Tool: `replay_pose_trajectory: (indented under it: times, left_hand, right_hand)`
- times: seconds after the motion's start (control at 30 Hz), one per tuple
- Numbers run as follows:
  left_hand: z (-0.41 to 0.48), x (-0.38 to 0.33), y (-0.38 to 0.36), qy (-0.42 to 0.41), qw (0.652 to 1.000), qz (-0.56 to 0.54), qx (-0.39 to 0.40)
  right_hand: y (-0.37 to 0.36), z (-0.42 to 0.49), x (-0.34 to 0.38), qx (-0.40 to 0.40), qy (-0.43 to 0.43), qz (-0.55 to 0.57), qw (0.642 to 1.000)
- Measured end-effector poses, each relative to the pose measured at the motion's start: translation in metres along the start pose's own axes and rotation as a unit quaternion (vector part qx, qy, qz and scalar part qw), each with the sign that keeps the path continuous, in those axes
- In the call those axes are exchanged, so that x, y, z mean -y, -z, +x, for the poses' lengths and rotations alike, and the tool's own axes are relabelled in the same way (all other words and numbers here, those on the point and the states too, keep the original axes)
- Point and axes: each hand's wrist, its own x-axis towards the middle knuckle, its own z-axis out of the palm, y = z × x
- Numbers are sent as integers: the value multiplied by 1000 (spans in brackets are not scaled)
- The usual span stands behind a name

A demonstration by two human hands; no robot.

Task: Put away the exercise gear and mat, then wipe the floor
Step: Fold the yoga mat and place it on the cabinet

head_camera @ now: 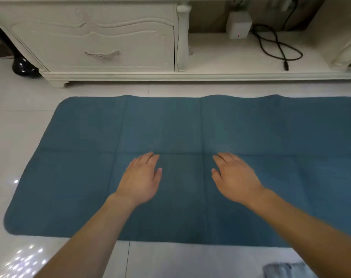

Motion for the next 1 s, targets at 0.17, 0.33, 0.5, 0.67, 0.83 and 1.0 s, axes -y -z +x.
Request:
replay_pose_trajectory:
  times: [0.17,0.33,0.5,0.67,0.83,1.0]
  left_hand:
    - [-14,13,-34,-3,1000,6,7]
    - [-30,24,-70,-17,1000,-1,19]
    - [-48,35,-106,-34,998,8,54]
    - [-56,46,-128,-58,995,32,71]
    - [-63,52,-142,-82,991,35,99]
    - [-72,54,-160,-90,984,44,145]
  right_hand:
    - [-46,-11,-6,14,12,-11,1000]
    - [-95,-27,-8,42,24,-24,999]
    - [-133,-41,-1,66,25,-20,997]
    - [-148,-46,-2,60,36,-6,998]
    - [-163,-55,-8,76,65,15,995]
    - [-175,-66,-16,94,69,33,993]
